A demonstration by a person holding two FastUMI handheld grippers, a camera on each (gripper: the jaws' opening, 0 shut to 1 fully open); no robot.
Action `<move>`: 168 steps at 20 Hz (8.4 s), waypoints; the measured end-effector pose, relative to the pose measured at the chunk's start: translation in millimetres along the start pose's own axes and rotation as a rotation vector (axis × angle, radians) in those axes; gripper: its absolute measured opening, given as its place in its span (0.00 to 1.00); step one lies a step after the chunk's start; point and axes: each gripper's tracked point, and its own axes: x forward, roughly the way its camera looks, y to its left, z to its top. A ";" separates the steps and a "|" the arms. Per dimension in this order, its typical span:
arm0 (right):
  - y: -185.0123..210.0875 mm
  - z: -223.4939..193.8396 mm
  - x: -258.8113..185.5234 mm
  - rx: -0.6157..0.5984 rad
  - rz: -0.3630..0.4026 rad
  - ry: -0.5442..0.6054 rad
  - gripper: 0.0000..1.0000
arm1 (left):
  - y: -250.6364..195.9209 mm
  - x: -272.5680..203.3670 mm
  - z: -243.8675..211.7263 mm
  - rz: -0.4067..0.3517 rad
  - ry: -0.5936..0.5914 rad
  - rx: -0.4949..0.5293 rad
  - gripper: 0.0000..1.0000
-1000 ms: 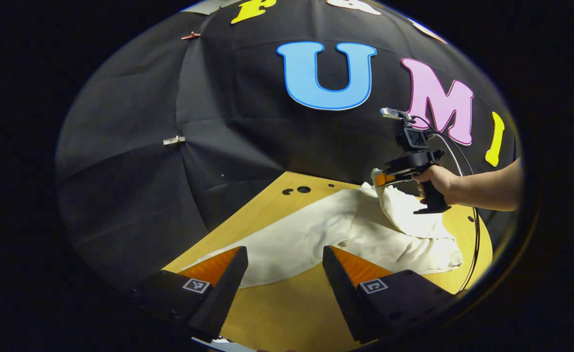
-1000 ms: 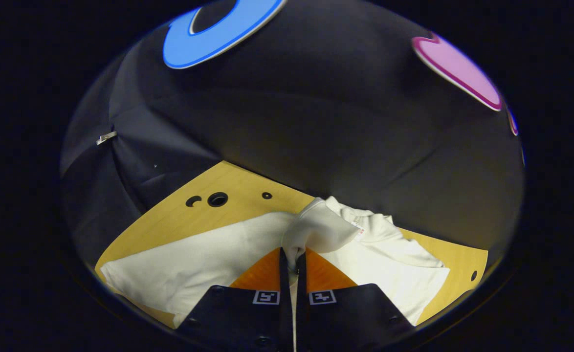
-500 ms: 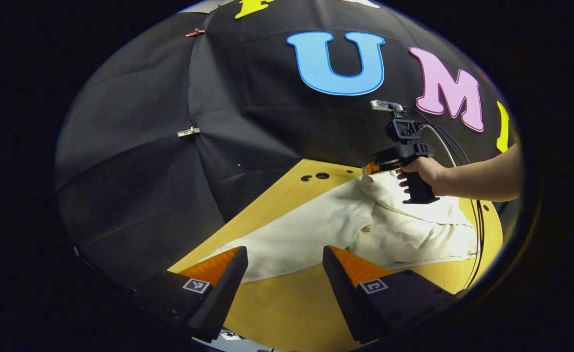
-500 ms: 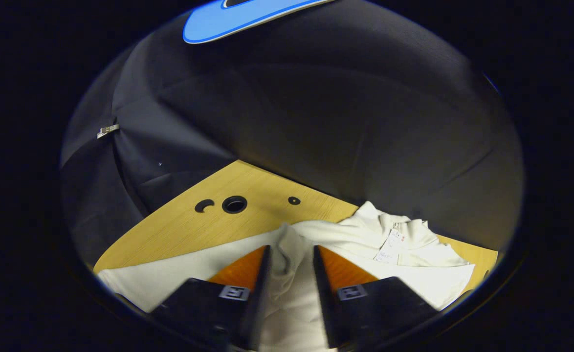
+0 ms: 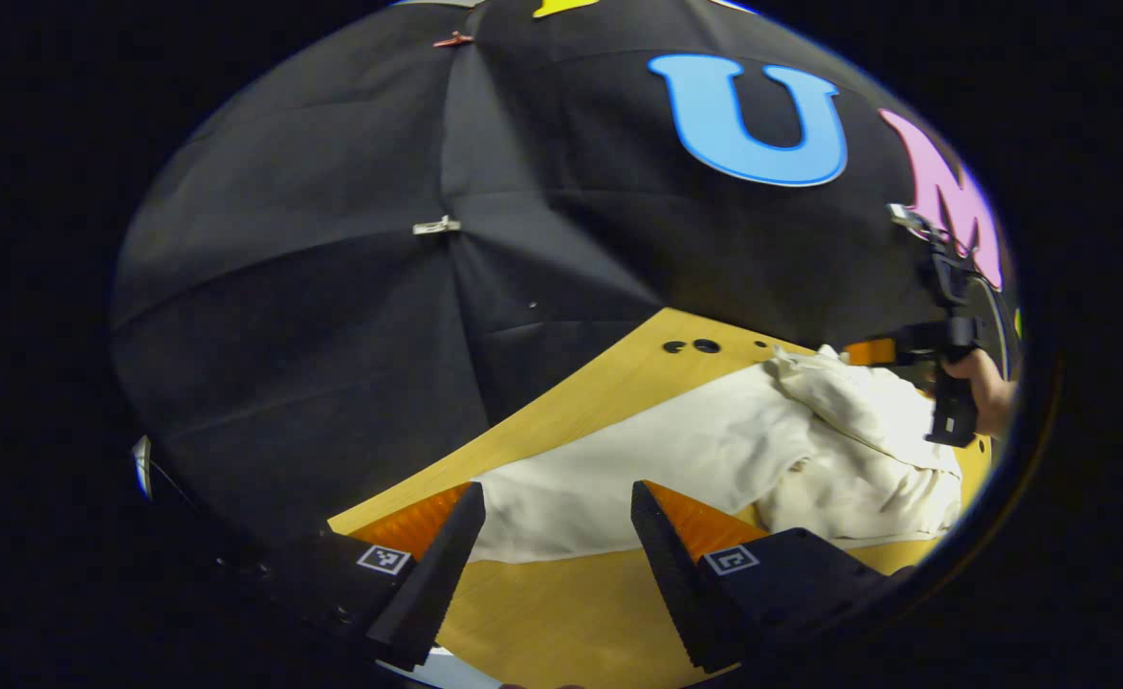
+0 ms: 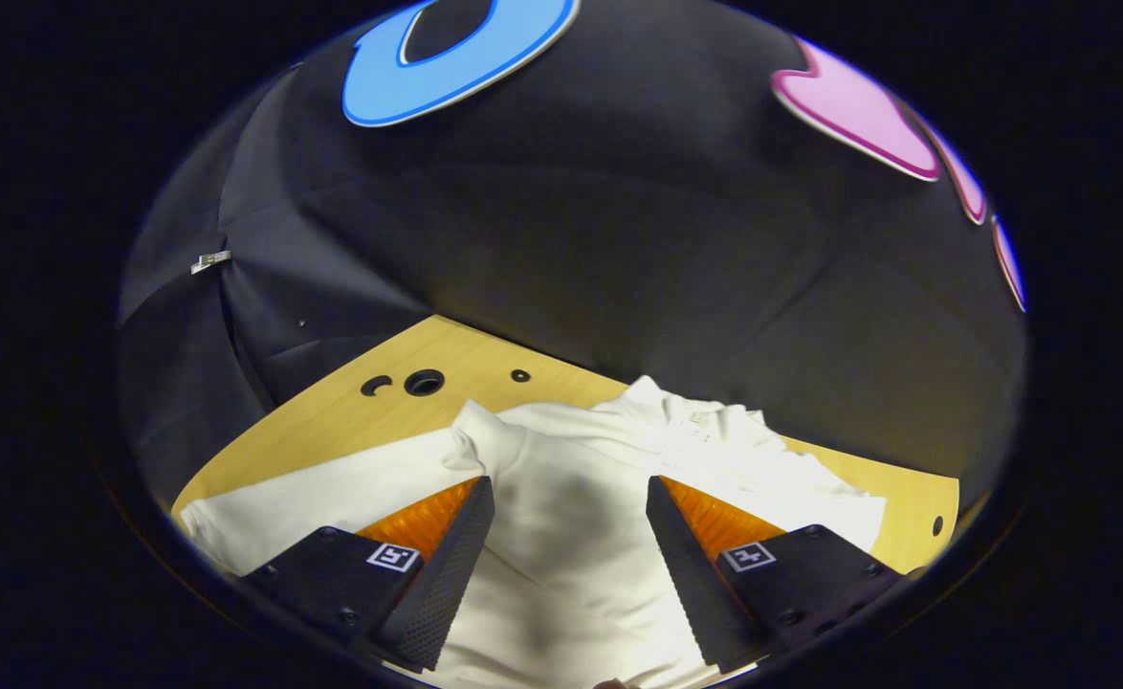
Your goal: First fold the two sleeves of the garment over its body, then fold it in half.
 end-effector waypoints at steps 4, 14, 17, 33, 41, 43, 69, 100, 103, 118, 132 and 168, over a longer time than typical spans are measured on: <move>-55.0 -9.4 -41.8 0.012 -0.051 -0.010 0.98 | 28.4 30.5 -23.2 0.115 0.061 -0.074 0.95; -200.2 -39.9 -145.0 0.030 -0.273 -0.031 0.98 | 35.7 63.3 -68.3 0.168 0.203 -0.133 0.95; -225.6 -53.0 -168.0 0.044 -0.307 -0.021 0.98 | 32.6 67.3 -74.2 0.184 0.216 -0.092 0.99; -282.3 -100.4 -210.3 0.119 -0.350 0.012 0.98 | -16.9 86.0 -55.1 0.029 0.220 0.041 0.06; -308.4 -118.4 -237.7 0.144 -0.417 0.003 0.98 | -78.6 97.1 16.9 -0.054 0.129 -0.113 0.06; -313.5 -122.7 -246.5 0.162 -0.440 -0.009 0.98 | -106.3 101.9 43.6 -0.102 0.103 -0.136 0.06; -331.9 -226.6 -331.1 0.380 -0.581 -0.019 0.98 | -584.8 -40.0 74.7 -0.885 0.037 0.244 0.06; -225.0 -200.0 -230.2 0.371 -0.326 0.021 0.98 | -342.8 0.4 6.3 -0.596 0.133 0.335 0.98; -206.0 -209.4 -203.2 0.391 -0.298 0.068 0.98 | -297.9 15.8 -15.1 -0.527 0.187 0.319 0.98; -175.1 -253.8 -169.0 0.393 -0.299 0.230 0.98 | -247.0 27.2 -99.4 -0.432 0.368 0.296 1.00; -147.4 -243.5 -151.9 0.334 -0.158 0.170 0.09 | -289.3 12.7 -109.2 -0.563 0.310 0.398 0.16; -209.8 -48.8 -30.5 0.303 -0.178 -0.213 0.06 | -429.1 104.0 88.1 -0.761 -0.094 0.039 0.06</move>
